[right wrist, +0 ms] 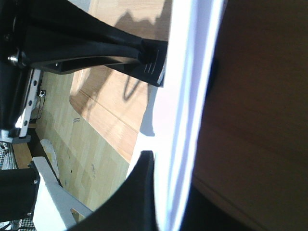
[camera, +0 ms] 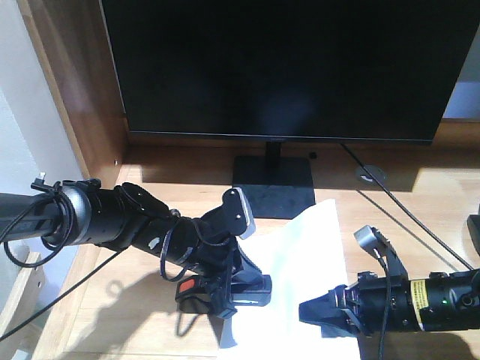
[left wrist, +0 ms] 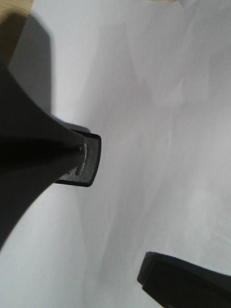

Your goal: Grab stapler and paper to desk for stapling

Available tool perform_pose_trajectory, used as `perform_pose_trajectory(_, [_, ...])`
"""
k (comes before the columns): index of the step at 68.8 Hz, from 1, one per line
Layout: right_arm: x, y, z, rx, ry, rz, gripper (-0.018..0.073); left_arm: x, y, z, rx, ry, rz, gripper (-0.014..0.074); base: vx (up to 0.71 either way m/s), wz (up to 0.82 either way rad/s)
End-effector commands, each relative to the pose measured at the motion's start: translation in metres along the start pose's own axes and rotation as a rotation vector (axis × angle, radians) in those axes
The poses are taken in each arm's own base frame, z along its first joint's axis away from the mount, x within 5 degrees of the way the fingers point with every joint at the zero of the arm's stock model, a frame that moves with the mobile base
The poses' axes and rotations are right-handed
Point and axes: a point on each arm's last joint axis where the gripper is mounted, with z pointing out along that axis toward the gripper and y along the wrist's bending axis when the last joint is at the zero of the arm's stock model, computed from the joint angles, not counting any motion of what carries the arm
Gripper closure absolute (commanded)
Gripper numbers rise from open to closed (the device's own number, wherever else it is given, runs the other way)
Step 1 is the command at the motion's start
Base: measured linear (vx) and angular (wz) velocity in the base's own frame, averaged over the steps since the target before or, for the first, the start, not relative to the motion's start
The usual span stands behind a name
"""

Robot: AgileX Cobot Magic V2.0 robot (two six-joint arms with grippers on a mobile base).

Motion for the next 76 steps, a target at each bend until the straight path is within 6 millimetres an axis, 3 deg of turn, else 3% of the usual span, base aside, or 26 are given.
perform_pose_trajectory(1, [-0.008, 0.010, -0.003, -0.051, -0.041, -0.031, 0.0561, -0.017, -0.002, -0.013, -0.028, -0.055, 0.026, 0.0603, 0.00, 0.00])
perform_pose_trajectory(29, [-0.008, 0.010, -0.003, -0.050, -0.041, -0.031, 0.0561, -0.045, -0.011, -0.046, -0.095, -0.133, 0.089, 0.0603, 0.00, 0.00])
perform_pose_trajectory(76, [-0.008, 0.010, -0.003, -0.050, -0.041, -0.031, 0.0561, -0.094, -0.037, -0.124, -0.282, -0.293, 0.176, 0.0603, 0.00, 0.00])
